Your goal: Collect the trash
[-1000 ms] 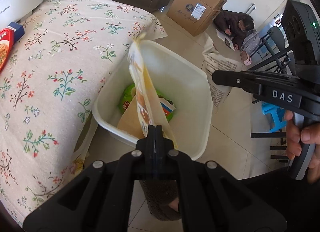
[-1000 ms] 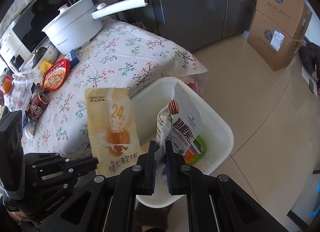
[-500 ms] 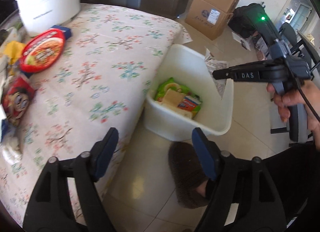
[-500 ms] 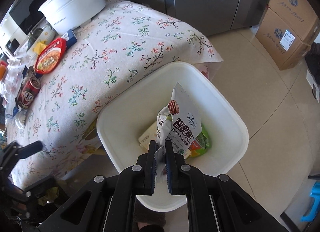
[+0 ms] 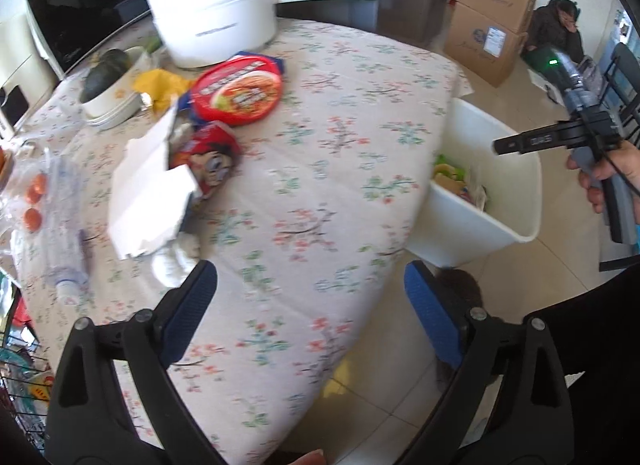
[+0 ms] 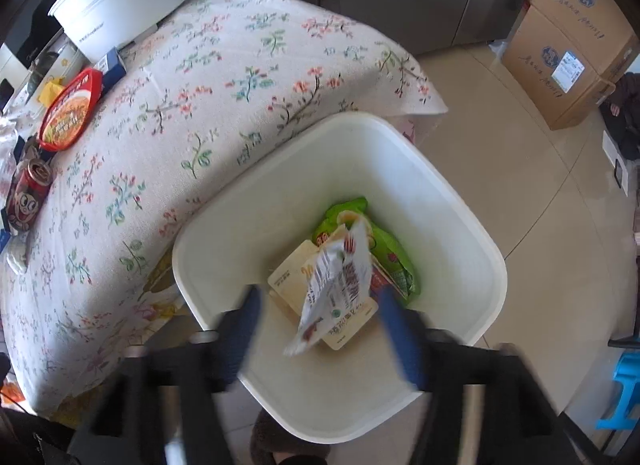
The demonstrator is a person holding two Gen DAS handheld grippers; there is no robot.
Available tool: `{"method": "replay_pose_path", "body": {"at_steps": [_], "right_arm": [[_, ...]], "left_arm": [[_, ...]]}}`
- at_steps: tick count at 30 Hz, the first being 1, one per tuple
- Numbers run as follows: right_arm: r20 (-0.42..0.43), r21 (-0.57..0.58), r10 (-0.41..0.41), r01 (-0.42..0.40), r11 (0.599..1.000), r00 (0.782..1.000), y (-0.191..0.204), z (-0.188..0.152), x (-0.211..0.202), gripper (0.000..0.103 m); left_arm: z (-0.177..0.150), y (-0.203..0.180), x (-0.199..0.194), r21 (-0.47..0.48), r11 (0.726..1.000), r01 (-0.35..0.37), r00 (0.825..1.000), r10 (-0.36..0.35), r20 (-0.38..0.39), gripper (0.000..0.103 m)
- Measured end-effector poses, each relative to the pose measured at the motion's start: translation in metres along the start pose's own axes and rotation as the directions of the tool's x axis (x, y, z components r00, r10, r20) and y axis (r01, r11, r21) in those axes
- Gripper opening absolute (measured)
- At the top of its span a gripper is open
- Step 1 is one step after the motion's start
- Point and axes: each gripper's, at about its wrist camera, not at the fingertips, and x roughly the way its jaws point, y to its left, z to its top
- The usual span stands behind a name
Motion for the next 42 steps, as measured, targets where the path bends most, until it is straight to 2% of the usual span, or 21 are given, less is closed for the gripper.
{"method": "replay_pose_path", "body": {"at_steps": [5, 10, 13, 16, 21, 23, 25, 26, 29, 31, 33, 37, 42], "right_arm": [[0.026, -0.022, 0.056, -0.055, 0.998, 0.998, 0.026, 0.006, -0.019, 0.074], [0.042, -0.100, 0.103, -0.099, 0.990, 0.994, 0.066, 0.008, -0.036, 0.075], [0.033, -0.146, 0.101, -0.095, 0.985, 0.994, 0.088, 0.009, -0.035, 0.076], [0.020, -0.173, 0.097, -0.092, 0.981, 0.995, 0.104, 0.011, -0.032, 0.076], [0.023, -0.200, 0.118, -0.111, 0.973, 0.993, 0.123, 0.016, -0.034, 0.076], [0.022, -0.209, 0.124, -0.117, 0.971, 0.992, 0.129, 0.017, -0.035, 0.076], [0.020, -0.215, 0.128, -0.121, 0.969, 0.992, 0.134, 0.017, -0.035, 0.076], [0.019, -0.217, 0.130, -0.123, 0.968, 0.991, 0.135, 0.017, -0.035, 0.076], [0.016, -0.226, 0.128, -0.121, 0.966, 0.992, 0.140, 0.017, -0.034, 0.076], [0.014, -0.231, 0.126, -0.119, 0.966, 0.992, 0.142, 0.016, -0.034, 0.076], [0.016, -0.233, 0.128, -0.120, 0.965, 0.992, 0.144, 0.015, -0.035, 0.076], [0.030, -0.236, 0.135, -0.124, 0.964, 0.990, 0.150, 0.015, -0.040, 0.076], [0.033, -0.250, 0.144, -0.131, 0.959, 0.989, 0.167, 0.015, -0.044, 0.076]], "left_arm": [[-0.006, 0.039, 0.009, -0.066, 0.996, -0.067, 0.998, 0.065, -0.021, 0.095], [-0.014, 0.067, 0.021, -0.139, 0.985, -0.107, 0.994, 0.103, -0.033, 0.095], [-0.014, 0.080, 0.029, -0.197, 0.977, -0.086, 0.996, 0.080, -0.037, 0.095], [-0.009, 0.083, 0.039, -0.194, 0.974, -0.120, 0.993, 0.116, -0.031, 0.095], [0.006, 0.083, 0.052, -0.143, 0.971, -0.192, 0.980, 0.198, 0.026, 0.093], [0.008, 0.085, 0.057, -0.137, 0.967, -0.216, 0.975, 0.222, 0.030, 0.086], [0.009, 0.087, 0.060, -0.139, 0.970, -0.201, 0.978, 0.206, 0.025, 0.074], [0.010, 0.087, 0.061, -0.139, 0.970, -0.198, 0.979, 0.203, 0.025, 0.071], [0.010, 0.087, 0.060, -0.135, 0.968, -0.210, 0.976, 0.215, 0.027, 0.050], [0.010, 0.090, 0.057, -0.153, 0.967, -0.203, 0.978, 0.208, 0.021, 0.032], [0.011, 0.095, 0.050, -0.179, 0.962, -0.207, 0.977, 0.214, 0.019, 0.025], [0.012, 0.106, 0.025, -0.228, 0.955, -0.192, 0.975, 0.212, 0.069, 0.011], [0.005, 0.128, -0.002, -0.313, 0.939, -0.144, 0.976, 0.187, 0.110, 0.007]]}}
